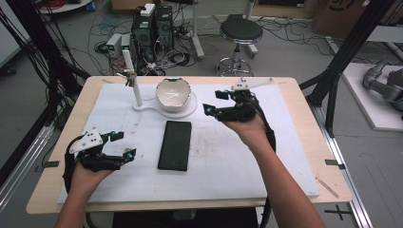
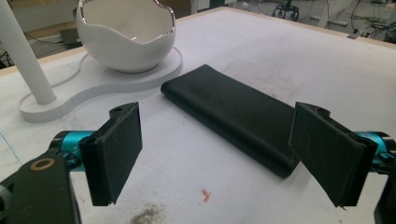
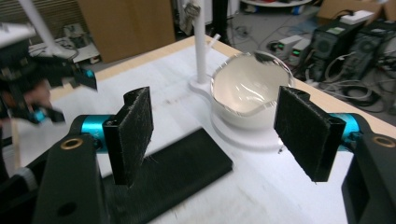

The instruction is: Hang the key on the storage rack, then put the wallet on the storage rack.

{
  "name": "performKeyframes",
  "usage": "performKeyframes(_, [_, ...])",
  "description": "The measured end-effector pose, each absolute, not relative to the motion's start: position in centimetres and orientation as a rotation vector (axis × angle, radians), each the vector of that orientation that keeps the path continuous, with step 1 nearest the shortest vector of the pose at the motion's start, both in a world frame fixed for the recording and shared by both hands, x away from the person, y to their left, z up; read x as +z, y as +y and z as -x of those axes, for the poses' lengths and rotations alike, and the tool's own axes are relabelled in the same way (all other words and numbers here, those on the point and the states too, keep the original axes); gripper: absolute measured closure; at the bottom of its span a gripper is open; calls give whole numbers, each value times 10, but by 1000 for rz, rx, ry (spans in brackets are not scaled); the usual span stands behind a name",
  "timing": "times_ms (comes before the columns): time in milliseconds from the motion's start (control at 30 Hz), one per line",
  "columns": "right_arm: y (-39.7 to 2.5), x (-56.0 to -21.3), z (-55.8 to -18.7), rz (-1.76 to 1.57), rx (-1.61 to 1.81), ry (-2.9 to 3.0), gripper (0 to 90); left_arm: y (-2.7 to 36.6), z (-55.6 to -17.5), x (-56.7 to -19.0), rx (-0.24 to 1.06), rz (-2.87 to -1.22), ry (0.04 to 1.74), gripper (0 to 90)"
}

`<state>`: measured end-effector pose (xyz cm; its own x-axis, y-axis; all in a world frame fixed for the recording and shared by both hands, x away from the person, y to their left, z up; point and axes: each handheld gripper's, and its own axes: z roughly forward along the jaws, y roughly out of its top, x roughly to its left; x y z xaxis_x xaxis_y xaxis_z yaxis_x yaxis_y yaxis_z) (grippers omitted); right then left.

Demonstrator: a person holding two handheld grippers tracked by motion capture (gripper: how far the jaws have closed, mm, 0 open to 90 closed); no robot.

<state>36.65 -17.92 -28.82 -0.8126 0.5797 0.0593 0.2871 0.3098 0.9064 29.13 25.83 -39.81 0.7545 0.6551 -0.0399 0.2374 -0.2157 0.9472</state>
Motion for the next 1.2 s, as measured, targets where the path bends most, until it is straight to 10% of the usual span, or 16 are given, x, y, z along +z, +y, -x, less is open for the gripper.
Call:
performKeyframes(700, [-270,-401,-309,-1003,1565,2025,197,250,-309,-412,418,-1808,687,174])
performKeyframes(1200, [-277,-404,-300,-978,1535,2062,197,243,-312,-418,398,-1811,681,174])
